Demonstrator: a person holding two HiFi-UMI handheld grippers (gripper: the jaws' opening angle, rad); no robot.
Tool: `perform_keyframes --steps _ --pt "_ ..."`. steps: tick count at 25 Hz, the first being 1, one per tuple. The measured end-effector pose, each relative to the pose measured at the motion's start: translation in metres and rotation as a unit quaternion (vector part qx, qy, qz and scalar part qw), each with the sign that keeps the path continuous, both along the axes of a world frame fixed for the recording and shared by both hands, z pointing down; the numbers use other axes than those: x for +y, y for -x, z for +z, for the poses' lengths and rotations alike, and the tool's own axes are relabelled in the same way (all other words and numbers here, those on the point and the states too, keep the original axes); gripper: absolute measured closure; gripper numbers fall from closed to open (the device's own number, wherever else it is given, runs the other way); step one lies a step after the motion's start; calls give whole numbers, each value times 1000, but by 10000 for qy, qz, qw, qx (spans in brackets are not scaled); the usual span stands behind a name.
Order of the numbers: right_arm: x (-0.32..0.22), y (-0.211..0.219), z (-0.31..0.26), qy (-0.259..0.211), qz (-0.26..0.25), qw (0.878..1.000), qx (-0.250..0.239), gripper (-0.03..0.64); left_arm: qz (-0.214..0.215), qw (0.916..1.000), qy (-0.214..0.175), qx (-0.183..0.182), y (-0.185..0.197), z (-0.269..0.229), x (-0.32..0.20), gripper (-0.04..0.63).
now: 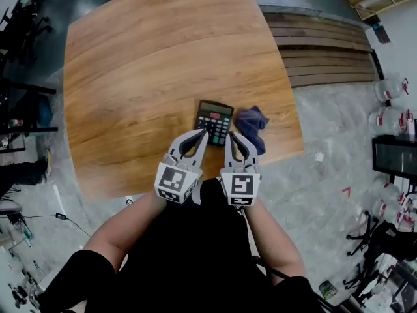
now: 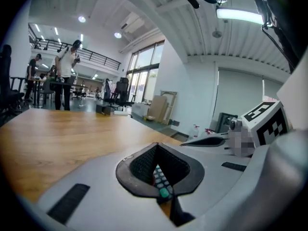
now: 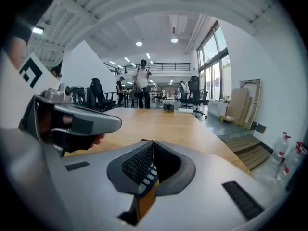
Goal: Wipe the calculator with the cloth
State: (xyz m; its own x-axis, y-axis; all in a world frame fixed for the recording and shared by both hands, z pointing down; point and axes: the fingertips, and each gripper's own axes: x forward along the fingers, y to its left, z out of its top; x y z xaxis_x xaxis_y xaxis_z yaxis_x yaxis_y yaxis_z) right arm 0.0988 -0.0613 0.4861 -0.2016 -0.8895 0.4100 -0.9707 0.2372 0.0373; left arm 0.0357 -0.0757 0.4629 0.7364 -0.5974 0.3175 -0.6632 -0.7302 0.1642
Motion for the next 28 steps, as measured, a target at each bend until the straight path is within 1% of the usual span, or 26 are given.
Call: perform_keyframes --steps 4,9,10,15,19,22,24,28 --pt "-12 -3 53 527 197 9978 346 601 101 9994 262 -208 4 35 -11 588" --pt "-16 0 88 867 404 9946 402 601 306 9972 509 -449 8 66 -20 588" --pt "-17 0 91 907 439 9941 399 601 343 9968 550 -478 8 71 -22 587" --pt "-20 -4 105 1124 637 9910 351 601 469 9938 763 -657 10 95 -25 532" --pt "-21 -8 114 1226 661 9886 568 601 521 9912 1047 -614 10 109 -25 471" --pt "-19 -9 116 1270 656 9880 577 601 504 9886 1301 -570 14 113 -27 439" --pt "-18 -10 116 1297 659 9874 615 601 542 9861 1451 -595 16 116 -26 434" --pt "-18 -10 116 1313 719 9868 619 601 624 9832 1599 -625 17 116 -26 431"
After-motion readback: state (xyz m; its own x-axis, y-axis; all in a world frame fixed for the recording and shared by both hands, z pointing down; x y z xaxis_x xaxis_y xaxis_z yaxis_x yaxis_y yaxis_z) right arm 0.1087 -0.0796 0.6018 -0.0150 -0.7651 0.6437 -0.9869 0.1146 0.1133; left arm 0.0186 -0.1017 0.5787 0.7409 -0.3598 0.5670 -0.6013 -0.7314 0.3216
